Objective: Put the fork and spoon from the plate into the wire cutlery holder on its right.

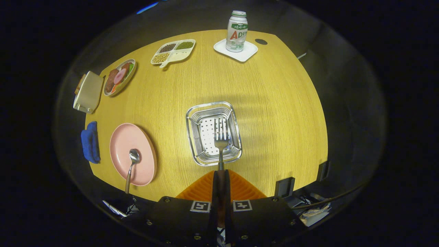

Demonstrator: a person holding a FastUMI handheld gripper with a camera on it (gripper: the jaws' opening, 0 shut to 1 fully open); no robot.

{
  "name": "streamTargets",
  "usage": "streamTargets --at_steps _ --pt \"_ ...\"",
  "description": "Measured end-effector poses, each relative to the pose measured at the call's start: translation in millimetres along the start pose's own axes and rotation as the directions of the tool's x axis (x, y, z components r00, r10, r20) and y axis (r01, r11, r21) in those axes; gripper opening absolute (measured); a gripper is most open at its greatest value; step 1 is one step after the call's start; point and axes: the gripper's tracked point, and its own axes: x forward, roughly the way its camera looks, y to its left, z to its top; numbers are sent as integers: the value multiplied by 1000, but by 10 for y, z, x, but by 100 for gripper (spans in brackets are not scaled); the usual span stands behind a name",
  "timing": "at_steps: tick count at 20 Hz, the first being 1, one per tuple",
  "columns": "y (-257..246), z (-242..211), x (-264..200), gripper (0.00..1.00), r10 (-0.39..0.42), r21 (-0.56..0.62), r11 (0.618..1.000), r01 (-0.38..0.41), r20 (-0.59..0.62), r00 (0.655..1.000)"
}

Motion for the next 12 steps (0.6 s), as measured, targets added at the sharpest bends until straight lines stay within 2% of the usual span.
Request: streamTargets --at_steps 2,3,4,12 --pt "-4 50 -67 18 7 18 1000 -7 25 1000" --pt "-23 52 -84 34 0 22 1000 -1 34 999" --pt "-42 57 -114 37 0 26 1000 -1 46 999" --pt "-68 -25 -362 38 -3 53 999 -4 136 991"
